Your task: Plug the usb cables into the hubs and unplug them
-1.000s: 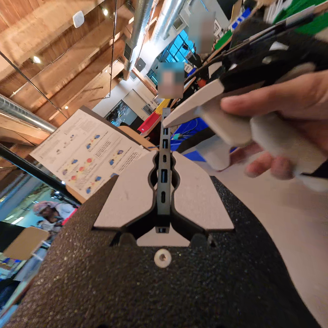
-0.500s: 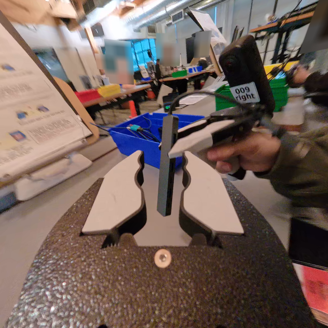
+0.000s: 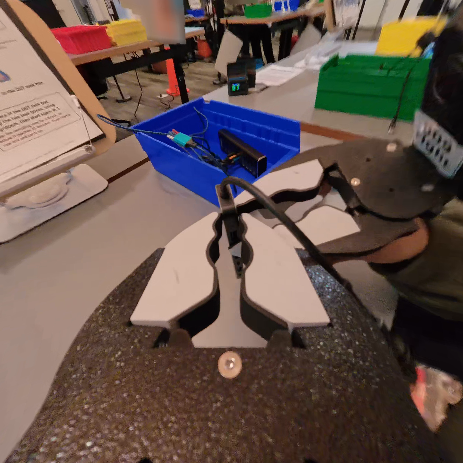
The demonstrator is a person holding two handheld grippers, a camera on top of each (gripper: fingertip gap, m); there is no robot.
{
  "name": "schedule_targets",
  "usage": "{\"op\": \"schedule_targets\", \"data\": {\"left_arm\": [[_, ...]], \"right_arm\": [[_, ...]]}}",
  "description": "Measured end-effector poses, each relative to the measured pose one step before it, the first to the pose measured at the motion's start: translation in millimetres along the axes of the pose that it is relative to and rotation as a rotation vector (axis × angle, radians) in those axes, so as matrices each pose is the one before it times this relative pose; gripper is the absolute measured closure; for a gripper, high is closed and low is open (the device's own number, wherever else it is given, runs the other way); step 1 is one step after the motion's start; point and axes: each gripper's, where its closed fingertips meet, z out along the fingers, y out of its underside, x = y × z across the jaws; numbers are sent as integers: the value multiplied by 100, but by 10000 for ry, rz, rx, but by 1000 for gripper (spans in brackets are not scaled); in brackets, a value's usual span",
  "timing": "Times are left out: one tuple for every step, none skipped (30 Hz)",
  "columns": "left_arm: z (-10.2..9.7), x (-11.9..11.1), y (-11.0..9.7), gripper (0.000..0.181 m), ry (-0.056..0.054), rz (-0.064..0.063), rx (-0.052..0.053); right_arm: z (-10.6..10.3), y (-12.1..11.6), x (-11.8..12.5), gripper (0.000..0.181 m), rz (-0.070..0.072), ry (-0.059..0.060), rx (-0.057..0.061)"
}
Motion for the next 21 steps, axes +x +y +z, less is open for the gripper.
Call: {"op": "schedule_targets", "data": {"left_arm": [[-173, -200, -528, 172, 132, -652, 410], [-271, -514, -703, 172, 40, -757, 543], [-319, -632, -738, 172, 92, -881, 522], [-320, -639, -733, 172, 199, -1071, 464], [-313, -622, -793, 172, 286, -1299, 492], [-297, -508, -792, 172, 406, -1390, 489], [-217, -303, -564, 172, 548, -1380, 293], [-156, -222, -296, 172, 546, -1341, 135], [-153, -268, -206, 172, 418, -1186, 179], [-107, -294, 68, 172, 321, -858, 55], [-14, -292, 405, 172, 272, -617, -145], [34, -334, 527, 172, 191, -499, -168], [56, -360, 344, 172, 107, -400, 19], [75, -324, 291, 172, 98, -299, 13], [80, -333, 220, 172, 69, -205, -41], [66, -430, 64, 172, -44, -179, 30], [58, -344, -82, 172, -44, -124, 129], [100, -140, 118, 172, 56, -75, -51], [87, -124, 78, 172, 13, -78, -43], [31, -97, -35, 172, -30, -108, 59], [-3, 6, -86, 172, -13, 58, 44]], "right_arm": [[-174, -424, 104, 152, -111, 25, 425], [-111, -143, 211, 149, -101, 72, 257], [-55, 163, 466, 140, -117, 223, 88], [5, 292, 580, 126, -87, 317, 23], [91, 228, 241, 115, -43, 83, 97], [105, 149, 5, 107, -26, -63, 194], [42, -47, 118, 101, 40, 77, 345], [-35, -211, 193, 100, 117, 135, 412], [-125, -527, 0, 101, 191, 12, 605], [-169, -618, -184, 106, 245, -130, 632], [-131, -472, -279, 109, 274, -193, 470], [-60, -220, -153, 110, 189, -89, 284], [-27, 25, -75, 110, 63, -17, 113], [-44, -17, -391, 112, -3, -217, 171], [-72, -147, -457, 116, -2, -248, 251], [-26, 77, -73, 120, 1, 34, 65], [34, 380, 186, 124, -40, 198, -161], [-50, 150, -132, 133, -90, -17, -9], [-82, -86, -248, 136, -42, -89, 159], [32, 283, 4, 136, -17, 69, -103], [48, 419, 45, 136, -84, 78, -203]]}}
